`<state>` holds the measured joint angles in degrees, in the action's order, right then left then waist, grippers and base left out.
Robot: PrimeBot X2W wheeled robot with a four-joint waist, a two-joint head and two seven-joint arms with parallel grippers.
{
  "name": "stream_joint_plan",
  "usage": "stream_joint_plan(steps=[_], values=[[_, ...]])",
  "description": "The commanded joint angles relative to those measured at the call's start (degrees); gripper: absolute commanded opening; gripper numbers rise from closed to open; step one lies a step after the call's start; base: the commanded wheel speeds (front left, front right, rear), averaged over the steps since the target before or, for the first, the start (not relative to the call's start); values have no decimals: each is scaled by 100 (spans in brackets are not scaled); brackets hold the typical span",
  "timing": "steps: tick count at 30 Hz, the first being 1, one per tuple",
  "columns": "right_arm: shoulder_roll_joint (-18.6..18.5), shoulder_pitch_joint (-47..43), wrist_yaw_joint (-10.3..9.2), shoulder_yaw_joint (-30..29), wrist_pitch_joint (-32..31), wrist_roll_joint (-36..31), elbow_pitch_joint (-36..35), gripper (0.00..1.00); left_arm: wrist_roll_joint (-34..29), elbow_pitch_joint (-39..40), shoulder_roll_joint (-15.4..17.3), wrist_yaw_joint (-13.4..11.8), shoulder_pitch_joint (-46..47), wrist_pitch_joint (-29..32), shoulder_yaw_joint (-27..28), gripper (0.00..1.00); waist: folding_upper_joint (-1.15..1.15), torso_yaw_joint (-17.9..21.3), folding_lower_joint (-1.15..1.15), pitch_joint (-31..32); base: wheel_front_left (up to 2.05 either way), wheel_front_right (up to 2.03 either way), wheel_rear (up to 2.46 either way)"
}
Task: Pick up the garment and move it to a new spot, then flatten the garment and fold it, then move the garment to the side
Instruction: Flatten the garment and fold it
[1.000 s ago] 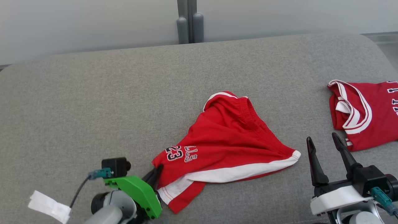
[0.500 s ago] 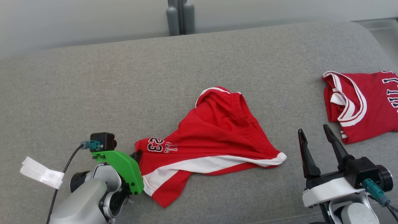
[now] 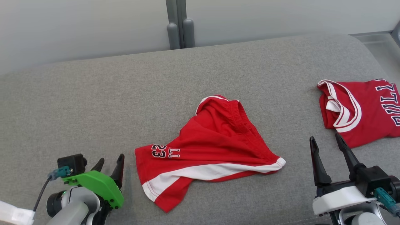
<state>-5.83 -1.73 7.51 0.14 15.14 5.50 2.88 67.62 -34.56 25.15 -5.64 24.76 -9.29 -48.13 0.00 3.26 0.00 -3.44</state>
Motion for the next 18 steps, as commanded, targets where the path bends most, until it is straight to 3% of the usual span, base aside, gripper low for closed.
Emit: stream_joint_plan(steps=[1,8,11,15,18], values=[[-21,-69,-4,-24,-3,-4,-34,100,3,97,88,-62,-132,-114,53,100,0,-72,0,95,0,0,0],[-154,-200,-5,-129,-3,-44,-261,100,-356,1449,477,-673,-1029,-557,424,100,0,-273,0,368,0,0,0],[-223,-279,-4,-148,-3,-60,-322,100,-782,2076,555,-846,-1410,-599,807,100,0,-366,0,490,0,0,0],[-271,-375,-4,-199,-3,-57,-335,100,-1654,2708,403,-884,-2169,-584,1394,100,0,-492,0,662,0,0,0],[-271,-445,-5,-160,-3,-91,-308,100,-2163,2984,225,-773,-2587,-587,1802,100,0,-569,0,725,0,0,0]])
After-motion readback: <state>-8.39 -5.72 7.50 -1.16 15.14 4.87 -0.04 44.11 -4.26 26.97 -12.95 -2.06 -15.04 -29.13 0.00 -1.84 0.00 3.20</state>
